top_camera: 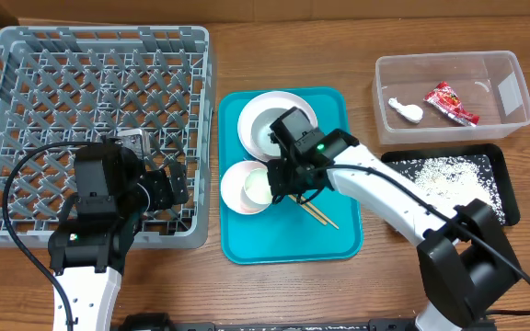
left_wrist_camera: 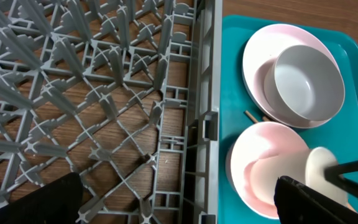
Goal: Sort waste into correct bins and load items into the dishwasher
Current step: 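Grasp the pink cup with the right gripper and lift it, then hand the pink cup from the right gripper to the left gripper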
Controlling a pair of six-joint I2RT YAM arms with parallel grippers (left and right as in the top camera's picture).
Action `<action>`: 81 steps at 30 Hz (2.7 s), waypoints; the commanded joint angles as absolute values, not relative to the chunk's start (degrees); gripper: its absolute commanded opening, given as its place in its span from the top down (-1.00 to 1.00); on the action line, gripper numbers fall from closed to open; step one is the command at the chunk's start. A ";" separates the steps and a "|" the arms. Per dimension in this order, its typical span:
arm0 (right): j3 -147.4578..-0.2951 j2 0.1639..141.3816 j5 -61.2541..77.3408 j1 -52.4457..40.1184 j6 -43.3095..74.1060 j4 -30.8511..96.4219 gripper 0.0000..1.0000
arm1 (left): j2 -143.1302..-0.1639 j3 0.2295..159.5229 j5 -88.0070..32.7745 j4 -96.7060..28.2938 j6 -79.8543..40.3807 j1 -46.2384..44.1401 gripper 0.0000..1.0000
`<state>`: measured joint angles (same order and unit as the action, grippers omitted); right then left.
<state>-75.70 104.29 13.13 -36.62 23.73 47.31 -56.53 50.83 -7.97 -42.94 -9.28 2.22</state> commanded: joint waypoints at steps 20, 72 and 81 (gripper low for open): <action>-85.84 95.33 73.06 -11.29 10.37 41.76 0.93 | -66.00 52.27 -55.51 -11.94 -32.91 1.83 -0.99; -85.84 95.33 79.55 -15.79 11.07 31.53 0.93 | -77.87 52.29 -69.87 33.36 -49.34 -10.90 0.16; -85.84 95.33 68.36 -15.75 10.98 36.40 0.87 | -78.00 52.29 -64.75 24.14 -34.15 -10.17 0.73</action>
